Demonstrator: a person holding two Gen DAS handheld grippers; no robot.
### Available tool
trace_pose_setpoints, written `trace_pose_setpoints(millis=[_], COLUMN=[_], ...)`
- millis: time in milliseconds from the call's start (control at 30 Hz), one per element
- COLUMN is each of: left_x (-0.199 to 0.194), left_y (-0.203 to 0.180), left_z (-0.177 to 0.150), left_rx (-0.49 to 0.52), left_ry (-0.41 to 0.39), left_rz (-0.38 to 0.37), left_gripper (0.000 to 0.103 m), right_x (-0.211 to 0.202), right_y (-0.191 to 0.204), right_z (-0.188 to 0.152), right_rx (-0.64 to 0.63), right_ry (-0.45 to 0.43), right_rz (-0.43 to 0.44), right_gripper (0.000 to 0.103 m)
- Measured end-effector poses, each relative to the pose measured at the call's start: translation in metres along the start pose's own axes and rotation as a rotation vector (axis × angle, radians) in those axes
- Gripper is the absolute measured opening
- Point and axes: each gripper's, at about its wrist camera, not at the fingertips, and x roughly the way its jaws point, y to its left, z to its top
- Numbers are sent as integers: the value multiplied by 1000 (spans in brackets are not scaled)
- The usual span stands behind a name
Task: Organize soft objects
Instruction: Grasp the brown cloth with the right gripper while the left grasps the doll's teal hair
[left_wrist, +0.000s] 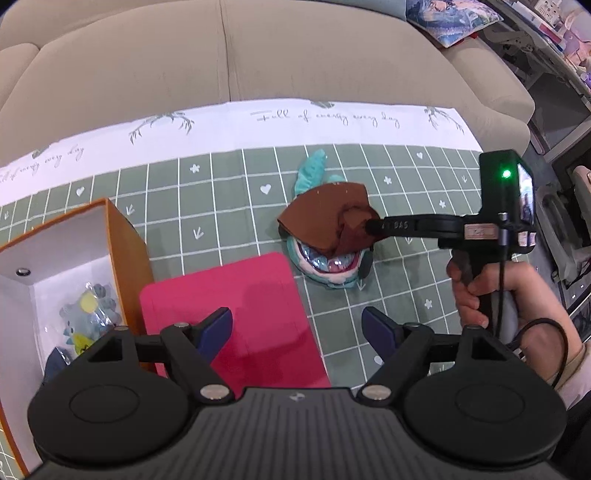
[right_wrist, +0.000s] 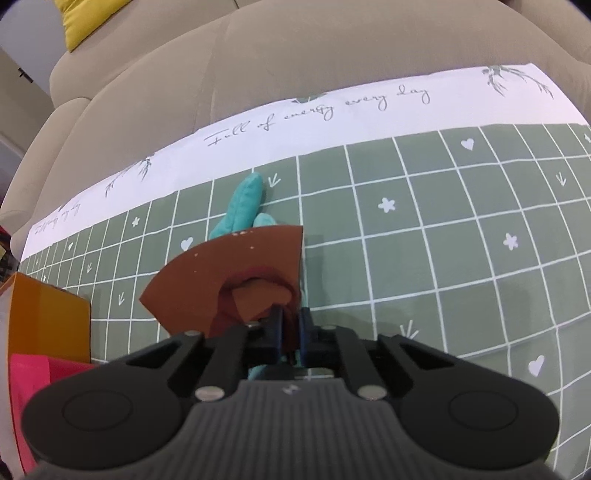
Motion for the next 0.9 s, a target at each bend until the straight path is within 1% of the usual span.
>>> trace_pose_setpoints(millis=[100,200,333,367,467,567,667,733,800,833,900], left_x=[2,1,-2,-1,6,22,38,51,66,74,88], left_y=[1,1,1,1,-2,-11,-22,-32,-42,-46,-51], left_z=[-2,-3,-3,-2,1,11,26,36,46,53,64], left_rx=[-4,-6,-5,-5,0,8,13,45,53,43,13], left_ry=[8,9,-3,-3,-4,-5,-16,-11,9,13,9], left_rz=[-1,-1,-11,-13,-29,-50,-84,-112,-89,-79,-81], left_gripper=[93,93,93,93,93,93,93,93,93,93,93], right_x=[-4,-11,-32,-38,-53,-61,-65,-64,-63,-64,-65], right_y=[-1,-1,-1,-4,-20,-33,-44,-47,-47,-47,-48], right_z=[-1,-5,-20,-25,-45,-70,-90,-99,-103,-105,-107], right_rx=[-4,-17,-82,-84,-17,54,148,173,180,182,186], right_ry=[-5,-12,-6,-4,22,23,15,9,0,-8,-19], right_rz=[-1,-22,-132,-137,-138,-166,-112,-96,-93,-86,-67], right_gripper=[2,2,2,2,2,2,2,2,2,2,2])
